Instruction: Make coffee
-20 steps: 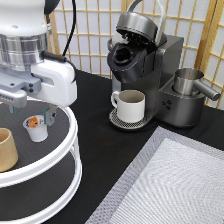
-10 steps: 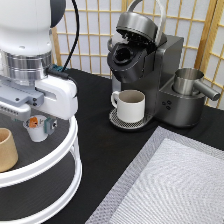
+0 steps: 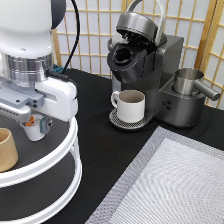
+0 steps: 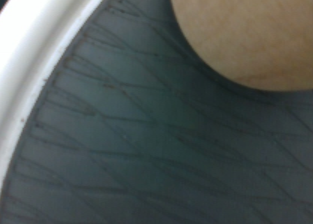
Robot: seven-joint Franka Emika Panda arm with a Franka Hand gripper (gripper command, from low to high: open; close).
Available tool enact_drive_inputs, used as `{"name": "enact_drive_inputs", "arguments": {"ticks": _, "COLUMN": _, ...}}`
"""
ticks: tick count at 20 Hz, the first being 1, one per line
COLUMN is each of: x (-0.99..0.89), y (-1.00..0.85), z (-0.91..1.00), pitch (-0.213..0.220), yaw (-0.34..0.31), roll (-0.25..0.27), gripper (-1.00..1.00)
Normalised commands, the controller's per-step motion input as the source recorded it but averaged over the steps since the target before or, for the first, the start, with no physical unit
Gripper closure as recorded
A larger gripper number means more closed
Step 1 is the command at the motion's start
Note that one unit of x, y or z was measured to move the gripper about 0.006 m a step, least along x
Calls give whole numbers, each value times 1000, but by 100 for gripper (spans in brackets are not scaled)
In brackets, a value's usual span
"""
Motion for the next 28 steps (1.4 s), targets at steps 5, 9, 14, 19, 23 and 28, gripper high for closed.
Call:
{"name": "enact_drive_inputs", "arguments": {"ticks": 5, "x": 1, "y": 0, "z": 194, "pitch": -30, "yaw": -29, "roll": 9, "gripper": 100}}
{"name": "enact_drive_inputs", "arguments": {"ticks": 9, "x": 26, "y": 194, "z": 604, "pitch": -40, "yaw": -3, "roll": 10, "gripper": 100}}
{"name": "enact_drive_inputs", "arguments": {"ticks": 14, "x": 0, "y": 363, "z": 874, "pitch": -10, "yaw": 0, "roll": 100, "gripper": 100}}
{"name": "enact_drive_inputs", "arguments": {"ticks": 19, "x": -11, "y": 436, "z": 785, "pitch": 1, "yaw": 10, "roll": 138, "gripper": 100}}
{"name": "enact_drive_inputs", "arguments": {"ticks": 23, "x": -40, "y": 371, "z": 632, "pitch": 7, "yaw": 7, "roll": 218, "gripper": 100}}
{"name": "enact_drive_inputs", "arguments": {"ticks": 28, "x": 0, "y": 207, "z": 454, "pitch": 25, "yaw": 12, "roll": 299, "gripper": 100}}
